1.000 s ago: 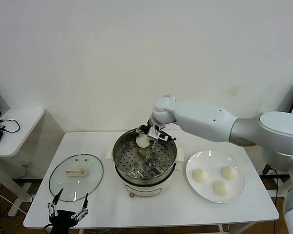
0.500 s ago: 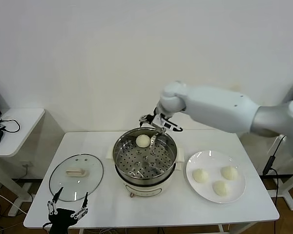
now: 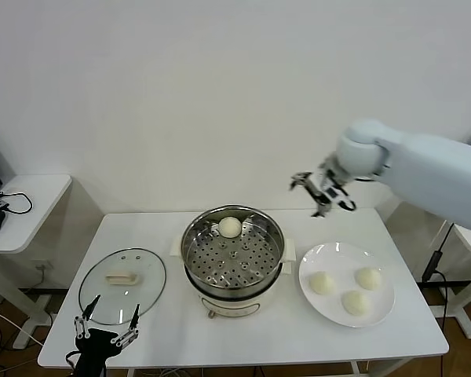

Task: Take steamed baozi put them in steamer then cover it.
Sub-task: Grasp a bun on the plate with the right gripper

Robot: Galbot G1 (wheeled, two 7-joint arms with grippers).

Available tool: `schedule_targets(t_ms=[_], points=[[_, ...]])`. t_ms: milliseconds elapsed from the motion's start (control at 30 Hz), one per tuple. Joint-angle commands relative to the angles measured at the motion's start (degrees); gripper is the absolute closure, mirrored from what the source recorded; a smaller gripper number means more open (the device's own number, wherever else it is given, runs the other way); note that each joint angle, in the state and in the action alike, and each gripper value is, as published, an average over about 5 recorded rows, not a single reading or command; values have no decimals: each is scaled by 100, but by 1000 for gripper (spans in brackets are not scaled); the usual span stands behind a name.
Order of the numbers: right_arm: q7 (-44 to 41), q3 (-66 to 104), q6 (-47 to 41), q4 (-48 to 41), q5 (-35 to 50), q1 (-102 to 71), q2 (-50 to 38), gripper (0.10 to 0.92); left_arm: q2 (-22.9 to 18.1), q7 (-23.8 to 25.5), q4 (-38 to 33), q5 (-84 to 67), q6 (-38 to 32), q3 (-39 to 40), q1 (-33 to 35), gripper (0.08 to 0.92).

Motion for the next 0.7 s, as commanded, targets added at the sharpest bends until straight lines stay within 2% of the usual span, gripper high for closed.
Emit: schedule_targets(t_ms=[33,300,700], points=[[-51,1257,-611,576,-130,-1947,-1502,203,142,14,74,-96,49,-27,-98,177],[29,2467,-670,387,-484,-3843,-1196,203,137,34,75,-90,86,-84,-34,177],[235,2635,-739,-317,-706,-4177,-241,202,32,49,54,-45,105,-137,40,177]])
